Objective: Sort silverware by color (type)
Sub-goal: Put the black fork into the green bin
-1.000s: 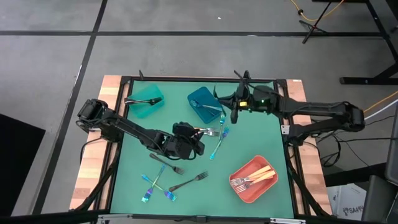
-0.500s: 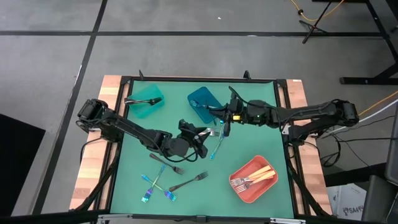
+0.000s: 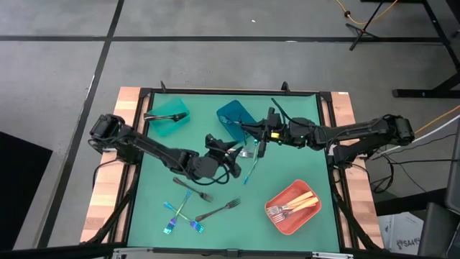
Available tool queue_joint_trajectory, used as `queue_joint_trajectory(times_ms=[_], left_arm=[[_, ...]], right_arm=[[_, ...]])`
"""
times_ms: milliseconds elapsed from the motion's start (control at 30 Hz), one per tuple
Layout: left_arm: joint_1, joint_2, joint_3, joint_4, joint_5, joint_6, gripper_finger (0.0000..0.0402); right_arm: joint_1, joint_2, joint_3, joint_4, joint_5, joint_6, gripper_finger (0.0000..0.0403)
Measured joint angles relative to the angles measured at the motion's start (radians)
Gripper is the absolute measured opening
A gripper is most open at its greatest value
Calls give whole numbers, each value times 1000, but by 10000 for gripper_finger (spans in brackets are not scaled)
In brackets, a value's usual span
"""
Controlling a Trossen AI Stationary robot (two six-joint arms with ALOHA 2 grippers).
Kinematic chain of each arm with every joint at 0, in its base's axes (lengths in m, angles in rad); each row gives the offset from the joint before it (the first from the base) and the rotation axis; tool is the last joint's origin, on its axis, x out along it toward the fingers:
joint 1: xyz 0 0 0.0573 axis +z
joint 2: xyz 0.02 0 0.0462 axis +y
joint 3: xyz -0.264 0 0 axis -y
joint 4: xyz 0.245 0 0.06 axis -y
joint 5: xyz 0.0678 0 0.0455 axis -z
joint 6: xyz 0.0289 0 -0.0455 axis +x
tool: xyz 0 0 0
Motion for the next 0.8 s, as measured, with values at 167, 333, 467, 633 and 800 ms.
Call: queue_joint_trajectory(times_ms=[167,333,467,633,800], left_arm=[[20,0,0,71,8,44,118],[26,0,0,93,-1,46,118],[25,0,0,94,-43,46,118],[26,0,0,100,-100,42,118],[35,0,0,101,-100,42,118]], right_arm=[[0,24,0,56,-3,4,0],[0,47,1,83,-27,12,0],[0,49,0,100,-45,14,0],[0,52,0,103,-48,31,0],[-1,52,0,104,-62,33,0]])
